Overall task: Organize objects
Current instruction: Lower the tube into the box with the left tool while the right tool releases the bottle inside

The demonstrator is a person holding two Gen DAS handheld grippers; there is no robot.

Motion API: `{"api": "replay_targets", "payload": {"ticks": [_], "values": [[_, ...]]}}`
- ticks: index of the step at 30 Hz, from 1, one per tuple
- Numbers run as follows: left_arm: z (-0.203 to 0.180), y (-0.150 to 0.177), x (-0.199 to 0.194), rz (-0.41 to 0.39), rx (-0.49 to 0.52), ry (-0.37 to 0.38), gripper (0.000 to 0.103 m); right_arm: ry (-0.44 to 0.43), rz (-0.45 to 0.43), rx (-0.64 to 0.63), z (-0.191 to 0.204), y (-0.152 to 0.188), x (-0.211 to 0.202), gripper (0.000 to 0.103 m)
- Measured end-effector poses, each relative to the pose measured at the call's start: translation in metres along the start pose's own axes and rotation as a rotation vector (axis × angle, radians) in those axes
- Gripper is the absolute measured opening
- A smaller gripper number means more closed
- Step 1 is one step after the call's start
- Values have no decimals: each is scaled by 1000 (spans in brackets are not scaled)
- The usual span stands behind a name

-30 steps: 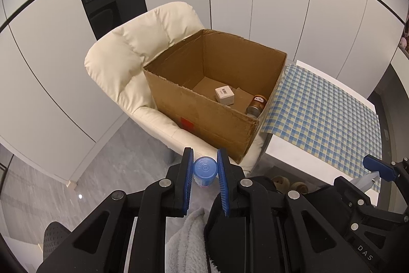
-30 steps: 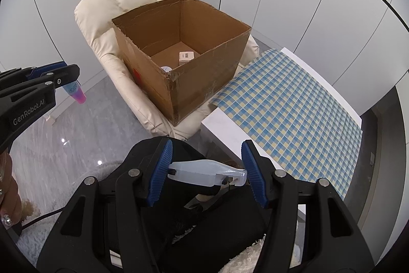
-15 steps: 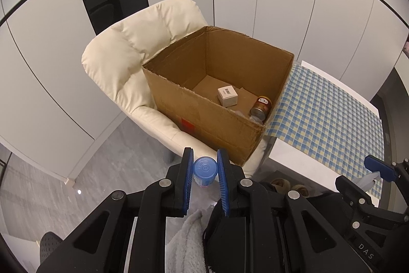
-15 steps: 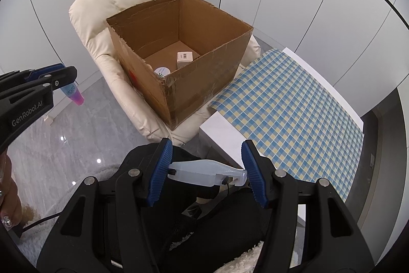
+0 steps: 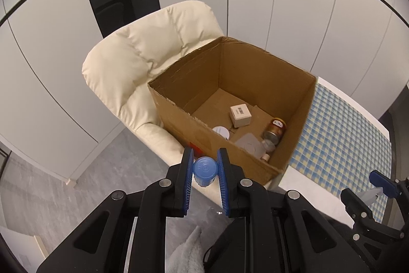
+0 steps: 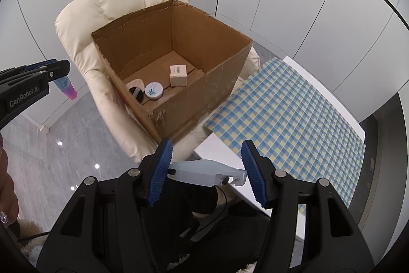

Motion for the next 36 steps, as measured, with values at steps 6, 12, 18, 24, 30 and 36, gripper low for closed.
{"api": "replay_targets", "payload": {"ticks": [6,12,18,24,30,36], "values": [[1,-22,17,-8,-4,8,19,1,-4,-5,1,-28,18,59],[5,-43,33,-16,-15,9,19,2,-23,-20,10,-55,37,59],[11,-64,48,-28,-30,1,19,-19,-20,-13,21,-81,58,59],[10,-81,72,-21,-41,-2,19,-34,-33,-19,30,-107,73,59],[11,-91,104,-1,-48,4,19,-41,-44,-29,41,-128,87,59],[17,-99,128,2,-52,-29,19,-59,-41,-23,50,-147,110,59]]}}
Point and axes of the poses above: each gripper's, at about its wrist camera, not at the fingertips, and x roughly the way its jaws point, z to its left, y to its underside, the point moved 5 cm from there along x, roughly the way its jaws point, and after that the axes turned 4 degrees about y, right-handed, at the moved point
